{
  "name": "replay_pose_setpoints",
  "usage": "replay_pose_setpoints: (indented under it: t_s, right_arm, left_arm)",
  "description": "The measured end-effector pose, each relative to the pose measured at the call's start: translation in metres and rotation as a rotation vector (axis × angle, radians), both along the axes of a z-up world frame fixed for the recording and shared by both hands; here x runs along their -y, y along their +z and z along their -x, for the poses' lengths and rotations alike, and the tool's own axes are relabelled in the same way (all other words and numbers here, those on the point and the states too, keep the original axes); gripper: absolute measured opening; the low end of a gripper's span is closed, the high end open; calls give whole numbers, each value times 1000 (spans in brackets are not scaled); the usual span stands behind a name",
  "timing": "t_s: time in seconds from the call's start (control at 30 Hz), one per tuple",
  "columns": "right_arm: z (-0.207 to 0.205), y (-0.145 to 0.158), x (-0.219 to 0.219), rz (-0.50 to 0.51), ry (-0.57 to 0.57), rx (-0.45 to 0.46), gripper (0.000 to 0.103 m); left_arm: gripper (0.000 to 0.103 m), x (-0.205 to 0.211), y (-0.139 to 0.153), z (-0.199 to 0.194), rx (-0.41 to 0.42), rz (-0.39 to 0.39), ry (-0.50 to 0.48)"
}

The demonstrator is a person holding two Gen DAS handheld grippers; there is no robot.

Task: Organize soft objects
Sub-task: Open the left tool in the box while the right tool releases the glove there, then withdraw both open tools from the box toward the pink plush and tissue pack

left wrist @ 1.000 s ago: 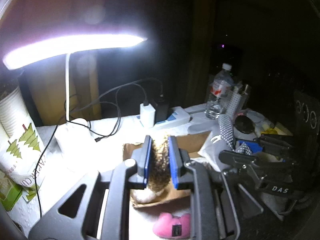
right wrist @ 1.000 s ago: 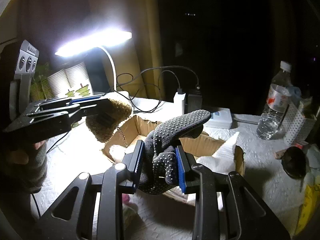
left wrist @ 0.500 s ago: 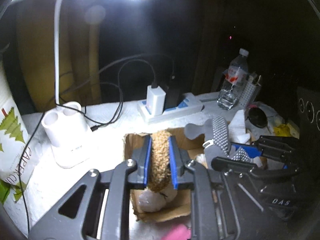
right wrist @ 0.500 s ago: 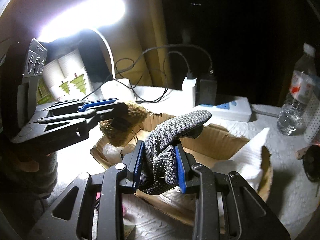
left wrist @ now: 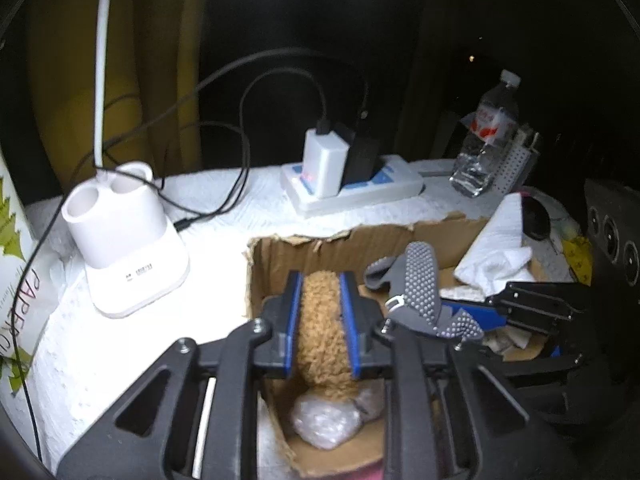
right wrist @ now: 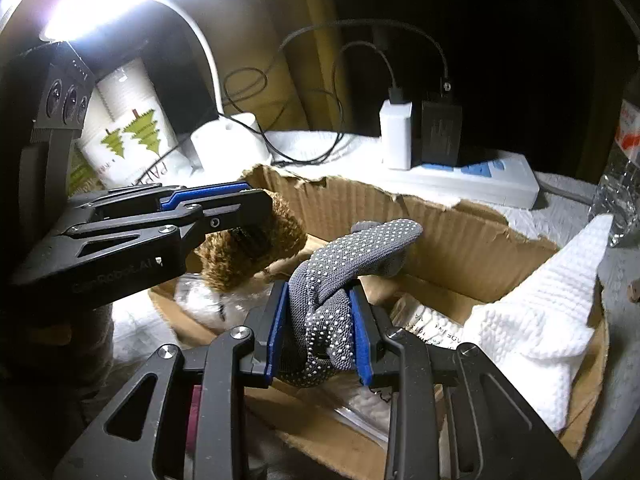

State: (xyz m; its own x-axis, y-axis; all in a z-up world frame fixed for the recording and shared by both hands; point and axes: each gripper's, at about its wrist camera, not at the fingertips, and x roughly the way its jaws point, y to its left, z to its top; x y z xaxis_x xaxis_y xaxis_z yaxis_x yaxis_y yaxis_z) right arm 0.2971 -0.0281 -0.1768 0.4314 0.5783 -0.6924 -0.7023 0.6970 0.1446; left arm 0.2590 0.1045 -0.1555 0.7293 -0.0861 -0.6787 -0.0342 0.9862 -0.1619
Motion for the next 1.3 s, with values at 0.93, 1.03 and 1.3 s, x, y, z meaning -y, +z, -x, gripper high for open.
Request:
replay_pose_setpoints:
  t_s: [0.93, 1.03, 1.3]
  right_arm:
    - [51, 41, 17, 11, -60, 104, 58]
    - [63, 45, 19, 9, -56, 116, 58]
    - [92, 52, 24, 6, -55, 134, 58]
  left_arm:
    - [52, 5, 44, 68, 69, 3, 42]
    - [52, 8, 47, 80, 76, 3, 41]
    - [53, 15, 51, 110, 88, 0, 42]
